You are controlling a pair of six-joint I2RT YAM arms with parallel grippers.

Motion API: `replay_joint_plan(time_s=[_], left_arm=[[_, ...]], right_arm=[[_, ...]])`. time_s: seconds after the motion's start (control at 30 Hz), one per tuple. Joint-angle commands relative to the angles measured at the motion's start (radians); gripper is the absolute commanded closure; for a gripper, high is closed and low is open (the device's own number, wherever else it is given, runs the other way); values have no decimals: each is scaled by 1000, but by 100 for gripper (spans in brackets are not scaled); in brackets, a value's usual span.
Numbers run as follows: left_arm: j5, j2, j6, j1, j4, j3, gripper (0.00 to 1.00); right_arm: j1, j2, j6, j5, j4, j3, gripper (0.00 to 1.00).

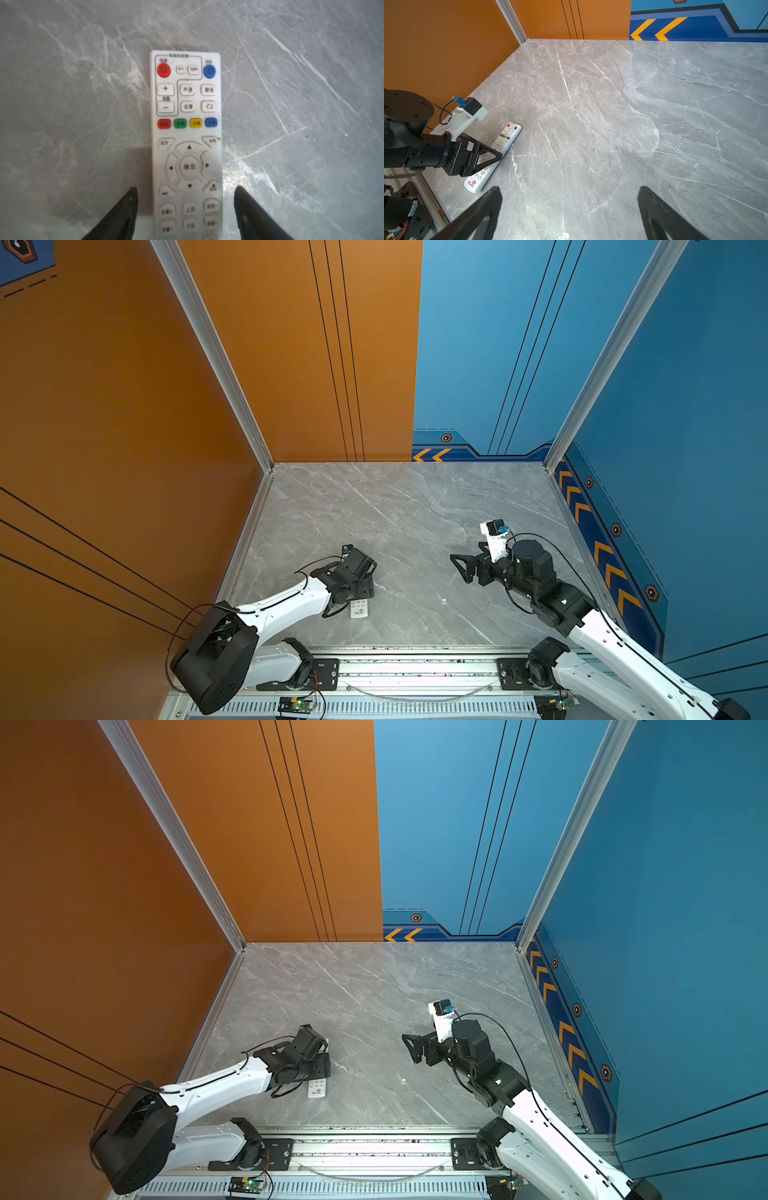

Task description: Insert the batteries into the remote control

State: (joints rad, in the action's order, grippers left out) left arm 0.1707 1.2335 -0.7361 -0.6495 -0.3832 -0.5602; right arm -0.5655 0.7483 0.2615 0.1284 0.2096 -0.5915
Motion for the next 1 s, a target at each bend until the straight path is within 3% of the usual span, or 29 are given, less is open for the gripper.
replay_joint_plan(time_s=[0.0, 0.13, 0.4, 0.63, 0.8, 0.97], left_arm=[[37, -45, 14, 0, -70, -27, 15], [59, -110, 56, 27, -130, -62, 1], [144, -279, 142, 154, -177, -76, 2], [204, -358, 231, 352, -176, -79, 2], [364, -393, 298, 387, -105, -45, 2], [389, -421, 355, 434, 11, 17, 2]], right_arm=[[14, -21, -7, 5, 16, 7, 0], [39, -26, -23, -29, 44, 6, 0], [103, 24, -82, -84, 78, -6, 0], [171, 78, -94, -250, 29, 9, 0], [272, 112, -53, -274, -73, 47, 0], [337, 160, -15, -328, -163, 76, 0]])
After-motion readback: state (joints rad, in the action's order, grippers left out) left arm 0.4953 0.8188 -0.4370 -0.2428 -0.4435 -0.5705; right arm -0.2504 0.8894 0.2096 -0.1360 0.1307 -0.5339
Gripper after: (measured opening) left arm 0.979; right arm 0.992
